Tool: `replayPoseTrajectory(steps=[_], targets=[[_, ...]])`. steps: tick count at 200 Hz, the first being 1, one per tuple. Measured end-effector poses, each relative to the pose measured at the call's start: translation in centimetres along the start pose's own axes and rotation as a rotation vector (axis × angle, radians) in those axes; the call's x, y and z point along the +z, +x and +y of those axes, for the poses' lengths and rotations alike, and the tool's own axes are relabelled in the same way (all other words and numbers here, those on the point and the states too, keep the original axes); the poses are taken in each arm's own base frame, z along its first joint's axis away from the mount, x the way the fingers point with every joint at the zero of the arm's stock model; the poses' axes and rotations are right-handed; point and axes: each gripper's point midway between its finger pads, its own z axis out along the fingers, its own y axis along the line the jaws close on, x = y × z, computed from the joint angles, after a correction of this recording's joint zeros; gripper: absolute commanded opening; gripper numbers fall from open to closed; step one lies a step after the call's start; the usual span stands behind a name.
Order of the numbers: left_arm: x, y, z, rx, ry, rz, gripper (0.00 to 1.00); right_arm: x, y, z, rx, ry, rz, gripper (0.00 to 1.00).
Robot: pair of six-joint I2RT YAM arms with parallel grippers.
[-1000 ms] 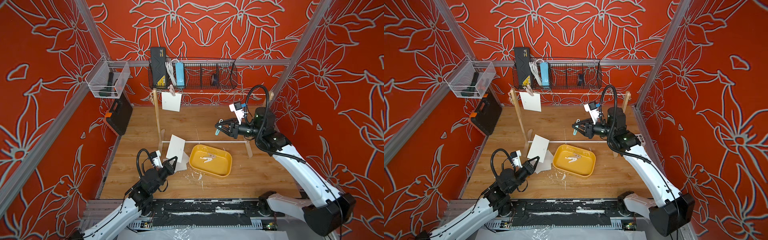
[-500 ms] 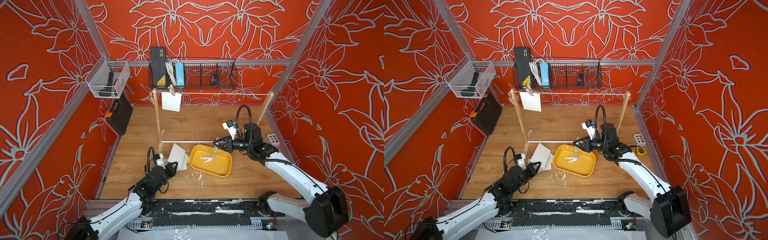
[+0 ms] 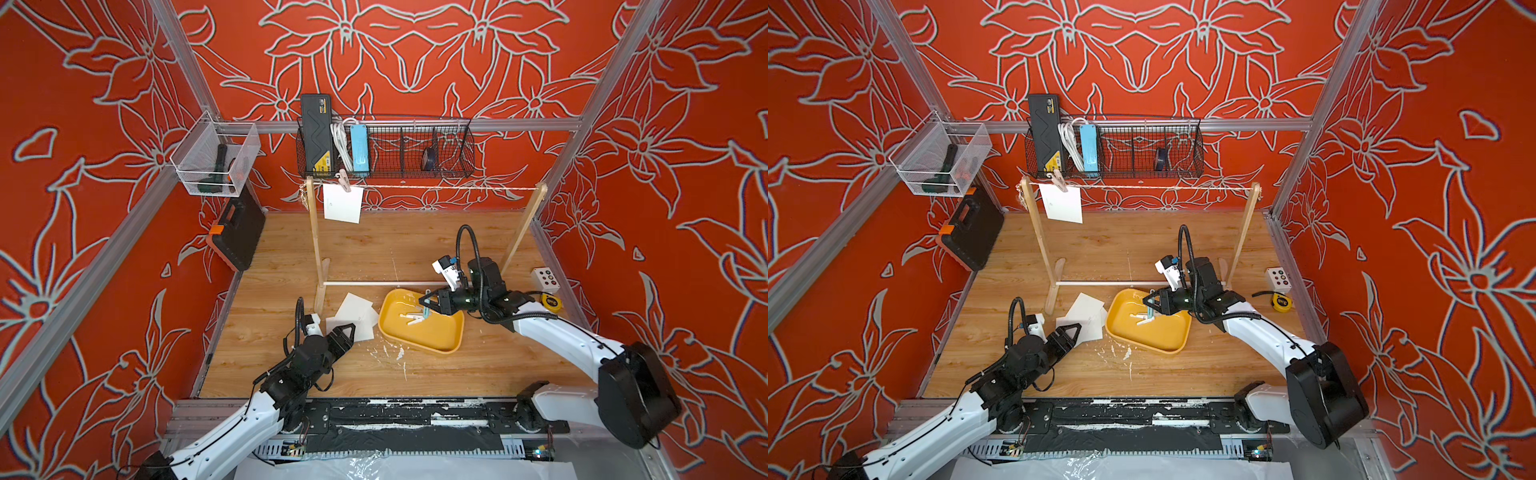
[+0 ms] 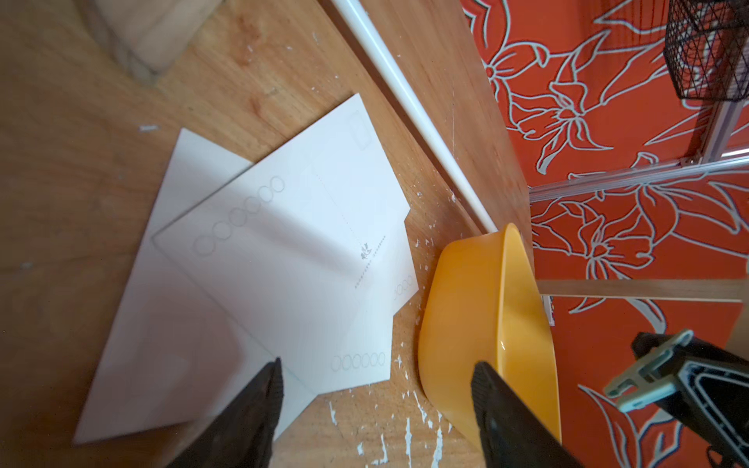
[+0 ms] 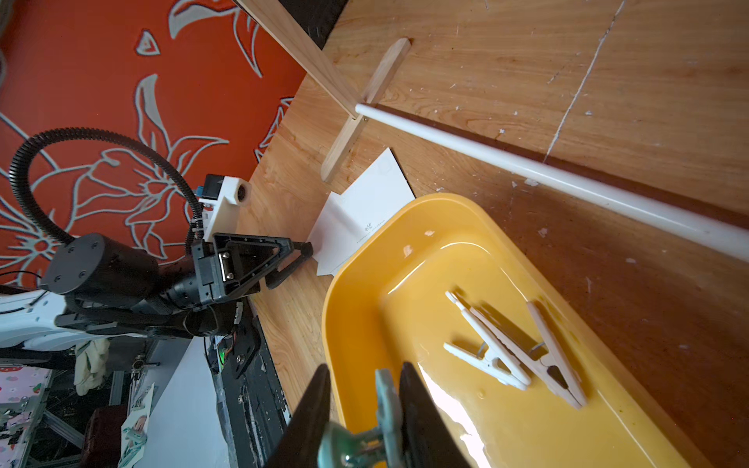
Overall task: Remove the postcards from the strings
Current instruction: Place the postcard on the postcard.
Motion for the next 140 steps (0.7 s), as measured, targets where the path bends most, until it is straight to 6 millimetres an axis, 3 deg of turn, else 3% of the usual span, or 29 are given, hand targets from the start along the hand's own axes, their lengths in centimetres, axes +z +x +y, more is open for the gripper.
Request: replayPoseTrajectory(steps=[36, 71, 111, 140], targets=[[-0.1, 0.5, 0.3, -0.02, -0.02, 0.034, 0.86, 1.1, 1.1, -1.8, 0.013, 0.046, 0.031, 0.33], [-0.3, 1.1, -0.4, -0.021, 0.001, 0.072, 0.84, 2.0, 2.5, -3.2, 0.032, 0.088, 0.069, 0.37], [-0.8, 0.3, -3.6, -0.015, 0.141, 0.048, 0.81, 2.2, 2.9, -4.1, 0.021, 0.126, 0.08, 0.64], [-1.1, -0.5, -5.9, -0.019, 0.235, 0.026, 0.8, 1.7, 2.8, -4.1, 0.001, 0.153, 0.078, 0.67]])
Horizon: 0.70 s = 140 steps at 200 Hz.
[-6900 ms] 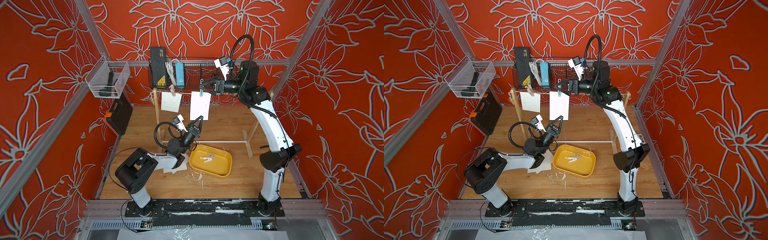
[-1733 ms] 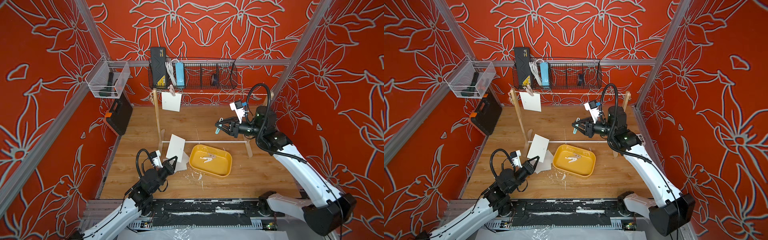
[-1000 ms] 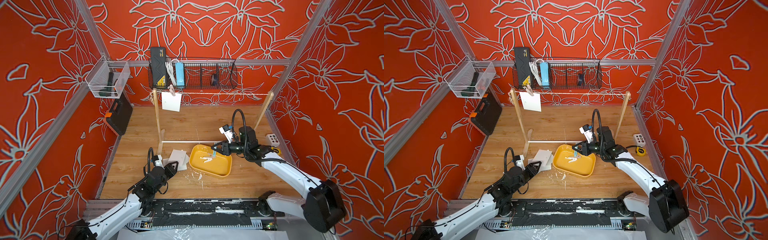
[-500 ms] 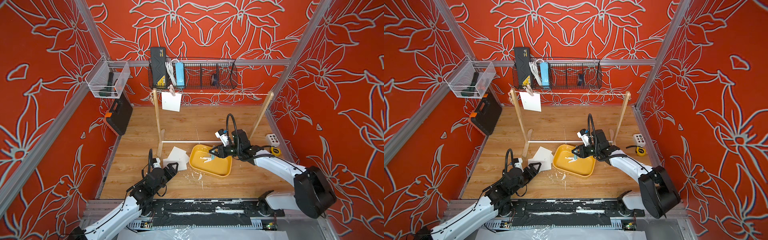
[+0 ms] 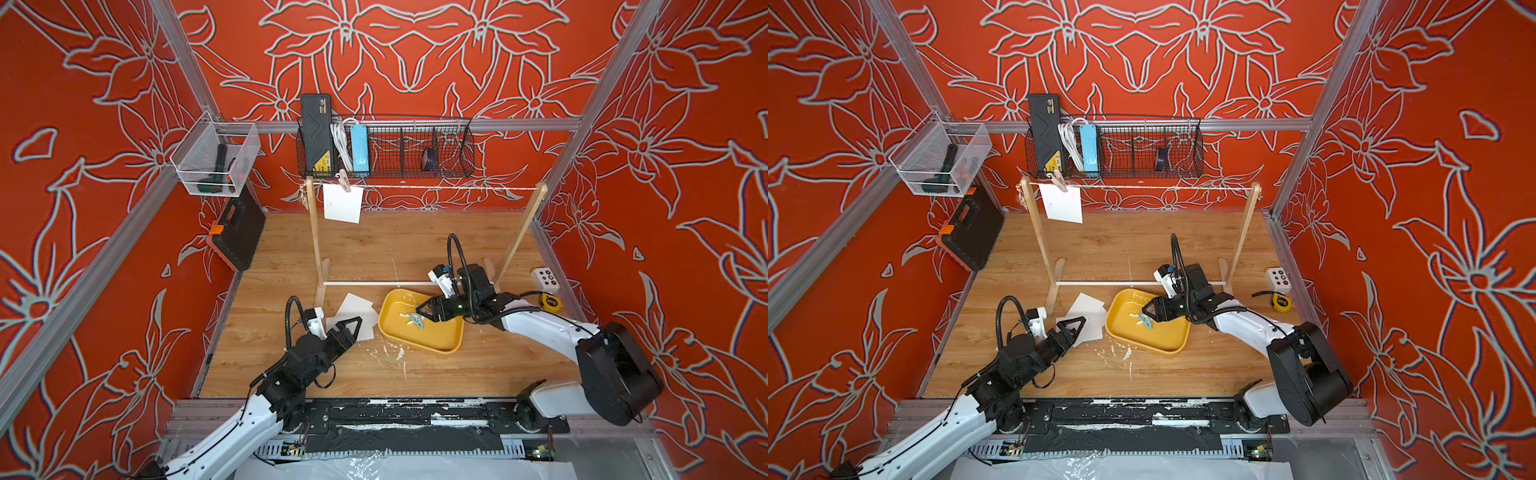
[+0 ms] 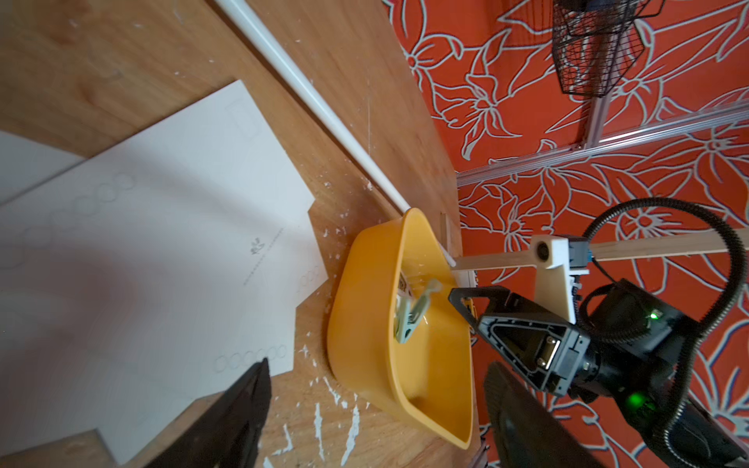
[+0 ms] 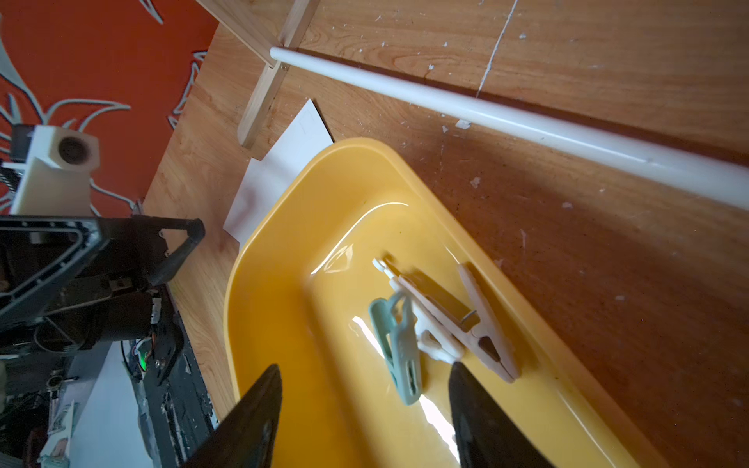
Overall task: Remove the postcards from the strings
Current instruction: Place the postcard on the postcard.
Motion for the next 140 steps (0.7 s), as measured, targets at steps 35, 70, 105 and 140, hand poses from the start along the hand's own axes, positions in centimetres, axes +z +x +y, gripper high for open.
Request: replayPoseTrajectory(steps=[35, 70, 105, 140], targets=[[0.9, -0.8, -2.7, 0.06, 0.018, 0.027, 0.83, -2.2, -1.9, 1.5, -0.052, 0.01, -0.063, 0.71], [1.6, -3.2, -7.5, 0.117, 0.142, -0.027, 0.85, -5.8, -4.8, 4.5, -0.133, -0.017, -0.173, 0.81], [1.8, -5.2, -10.2, 0.162, 0.243, -0.118, 0.89, -8.5, -6.6, 7.2, -0.196, -0.059, -0.245, 0.87], [1.6, -8.0, -12.4, 0.199, 0.323, -0.261, 0.94, -9.7, -6.9, 8.7, -0.217, -0.1, -0.273, 0.93]])
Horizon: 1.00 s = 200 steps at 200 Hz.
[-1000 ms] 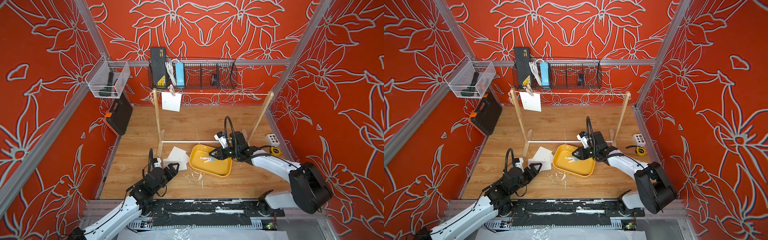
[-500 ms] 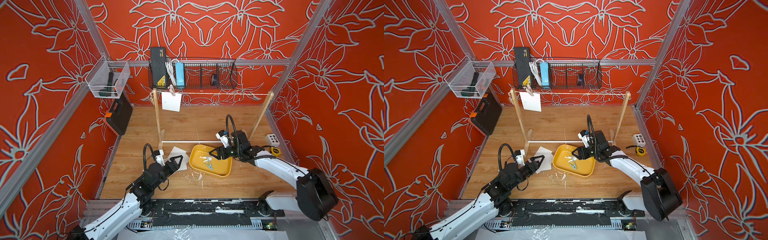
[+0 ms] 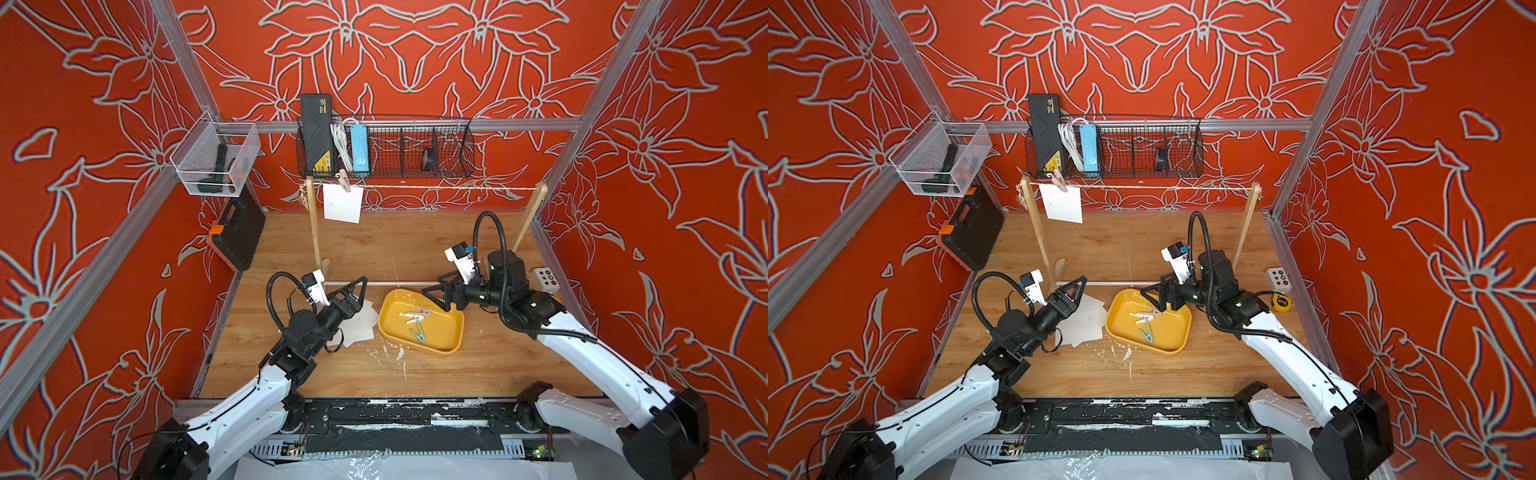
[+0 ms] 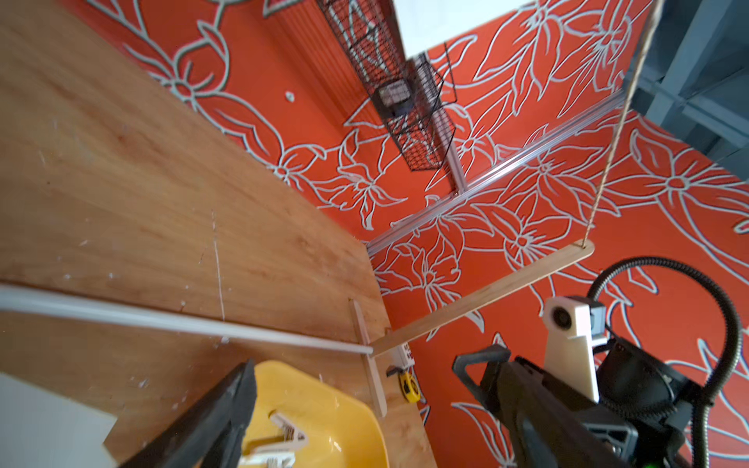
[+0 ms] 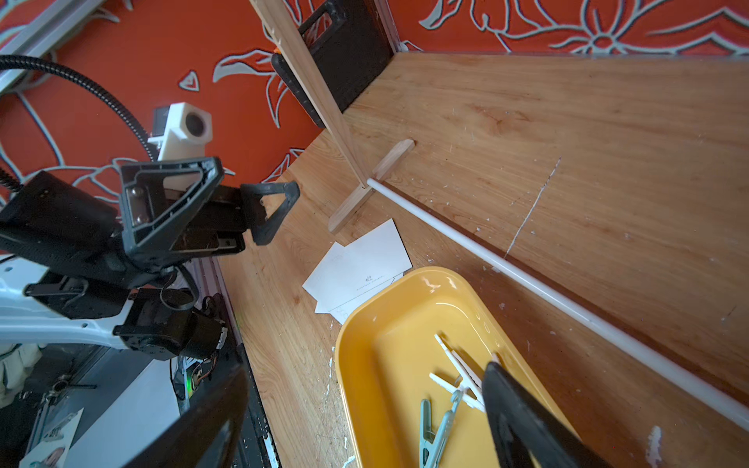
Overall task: Remove the postcards from the strings
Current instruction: Place the postcard on the postcard, then pinch the postcard on the clothesline.
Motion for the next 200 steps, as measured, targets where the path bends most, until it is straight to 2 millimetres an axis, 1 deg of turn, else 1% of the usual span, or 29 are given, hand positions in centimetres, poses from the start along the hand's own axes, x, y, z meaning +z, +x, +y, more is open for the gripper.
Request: replayPoseTrajectory(steps=[20, 51, 70, 83, 100, 113, 129, 143, 177, 200], targets=[[1.3, -2.2, -0.6, 0.013, 0.032, -0.08, 0.97, -0.2, -0.3, 0.7, 0.002, -0.028, -0.008, 0.95], [3.7, -5.6, -2.4, 0.023, 0.121, -0.193, 0.97, -0.6, -0.8, 1.6, -0.002, -0.067, -0.03, 0.95], [4.8, -7.3, -2.6, -0.001, 0.168, -0.253, 0.97, -1.2, -1.4, 2.5, -0.019, -0.091, -0.054, 0.95], [5.7, -8.2, -2.2, -0.033, 0.198, -0.286, 0.97, -1.6, -1.8, 3.0, -0.031, -0.105, -0.07, 0.95], [7.3, -8.5, -1.0, -0.078, 0.202, -0.295, 0.97, -1.9, -2.0, 3.4, -0.041, -0.117, -0.08, 0.94], [8.4, -8.1, -0.2, -0.102, 0.198, -0.282, 0.97, -1.9, -2.0, 3.5, -0.042, -0.123, -0.079, 0.94], [9.1, -7.9, -0.1, -0.109, 0.208, -0.269, 0.97, -1.9, -2.0, 3.5, -0.043, -0.125, -0.077, 0.93], [9.4, -8.1, -0.7, -0.1, 0.234, -0.268, 0.97, -1.9, -1.9, 3.6, -0.046, -0.128, -0.076, 0.93], [9.7, -9.3, -3.4, -0.06, 0.318, -0.289, 0.96, -1.9, -1.9, 3.7, -0.046, -0.134, -0.074, 0.92], [10.0, -9.6, -4.8, -0.021, 0.361, -0.285, 0.95, -1.9, -1.9, 3.8, -0.047, -0.142, -0.072, 0.92]])
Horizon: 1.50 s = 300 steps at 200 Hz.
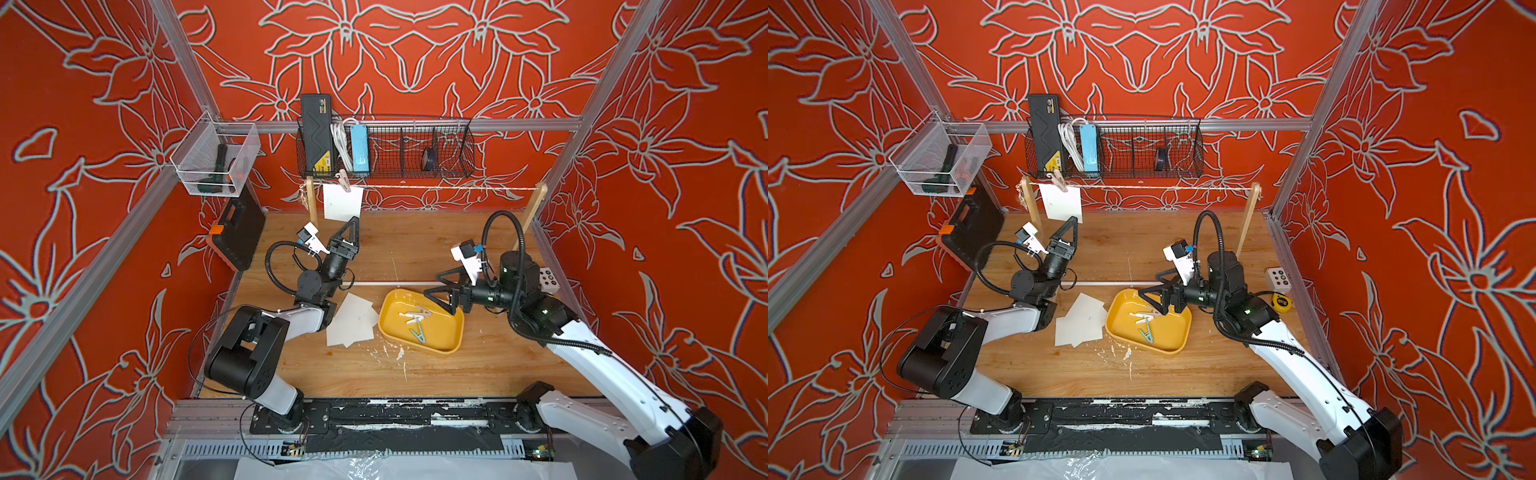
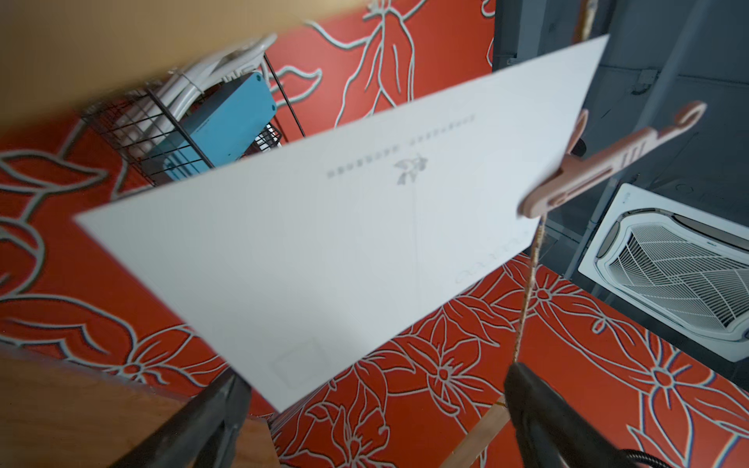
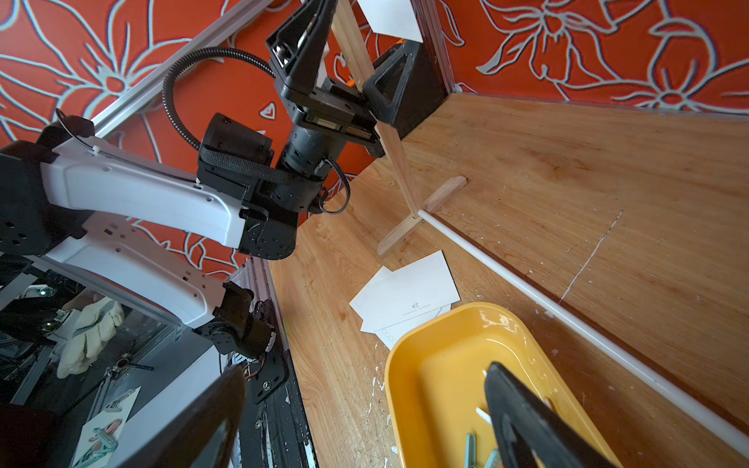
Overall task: Remove the postcards from the strings
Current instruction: Pinch the postcard on the clothesline.
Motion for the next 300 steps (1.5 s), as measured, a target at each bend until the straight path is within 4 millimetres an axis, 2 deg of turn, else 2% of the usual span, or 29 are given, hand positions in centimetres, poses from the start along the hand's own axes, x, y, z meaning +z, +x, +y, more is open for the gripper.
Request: replayPoseTrajectory(steps=[54, 106, 129, 148, 161, 196, 213, 224, 238, 266, 300], targets=[[0.5, 0.6, -1.3, 0.054, 0.054, 0.046, 0.86, 0.1, -0.3, 0.1, -0.009, -0.012, -0.009, 0.91], [-1.4, 0.2, -3.5, 0.095, 0.092, 0.059, 0.76, 0.2, -0.2, 0.0, -0.002, -0.011, -0.006, 0.91], [-2.1, -0.1, -4.6, 0.115, 0.111, 0.057, 0.64, 0.2, -0.3, 0.0, -0.002, -0.012, -0.01, 0.9], [-2.5, -0.3, -5.4, 0.125, 0.131, 0.056, 0.62, 0.3, -0.3, 0.1, 0.0, -0.013, -0.01, 0.9], [-2.8, -0.4, -5.8, 0.127, 0.142, 0.053, 0.56, 0.3, -0.3, 0.1, 0.001, -0.013, -0.01, 0.9], [-3.4, -0.1, -5.4, 0.123, 0.128, 0.06, 0.44, 0.3, -0.3, 0.2, 0.005, -0.016, -0.008, 0.9], [-3.6, 0.0, -5.2, 0.113, 0.123, 0.063, 0.44, 0.4, -0.2, 0.4, 0.004, -0.019, -0.005, 0.9], [-3.6, 0.0, -5.1, 0.109, 0.119, 0.064, 0.49, 0.3, -0.4, 0.5, 0.002, -0.02, -0.003, 0.9], [-3.8, 0.0, -4.8, 0.103, 0.11, 0.062, 0.49, 0.2, -0.9, 0.8, -0.01, -0.021, -0.007, 0.9], [-4.6, 0.2, -3.9, 0.097, 0.073, 0.061, 0.43, 0.0, -2.3, 1.3, -0.035, -0.027, -0.026, 0.9], [-5.4, -0.7, -4.0, 0.112, 0.062, 0.032, 0.34, 0.2, -2.0, 1.1, -0.026, -0.024, -0.013, 0.9]])
